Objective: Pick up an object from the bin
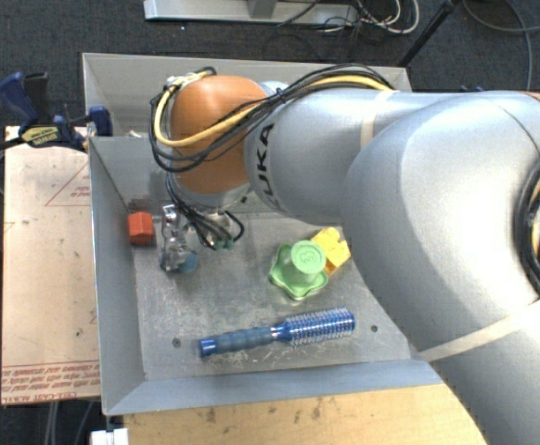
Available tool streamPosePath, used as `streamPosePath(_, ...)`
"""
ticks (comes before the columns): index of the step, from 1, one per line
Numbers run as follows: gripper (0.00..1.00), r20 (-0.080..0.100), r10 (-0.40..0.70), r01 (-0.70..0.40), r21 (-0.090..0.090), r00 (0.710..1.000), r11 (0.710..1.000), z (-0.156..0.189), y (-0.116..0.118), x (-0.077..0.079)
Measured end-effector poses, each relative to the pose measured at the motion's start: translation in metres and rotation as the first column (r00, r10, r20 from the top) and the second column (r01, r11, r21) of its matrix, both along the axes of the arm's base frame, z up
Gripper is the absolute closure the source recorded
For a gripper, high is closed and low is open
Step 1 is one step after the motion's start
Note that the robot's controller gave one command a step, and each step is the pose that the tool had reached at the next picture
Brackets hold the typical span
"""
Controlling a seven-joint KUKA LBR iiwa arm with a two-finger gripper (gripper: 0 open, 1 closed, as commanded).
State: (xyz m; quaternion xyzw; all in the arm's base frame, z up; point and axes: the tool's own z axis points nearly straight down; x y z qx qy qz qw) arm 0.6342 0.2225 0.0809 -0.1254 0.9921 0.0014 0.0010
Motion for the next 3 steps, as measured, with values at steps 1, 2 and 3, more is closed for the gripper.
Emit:
streamPosePath(1, 1.0, 0.01, 0.048, -0.048, 0.001, 0.999, 0.999, 0.174, 0.0, -0.023)
streamPosePath(2, 1.0, -0.01, -0.053, 0.053, -0.005, 0.999, 0.999, 0.083, -0.028, -0.054)
streamPosePath(3, 1.0, 0.01, -0.055, 0.055, 0.002, 0.998, 0.998, 0.264, -0.023, -0.069)
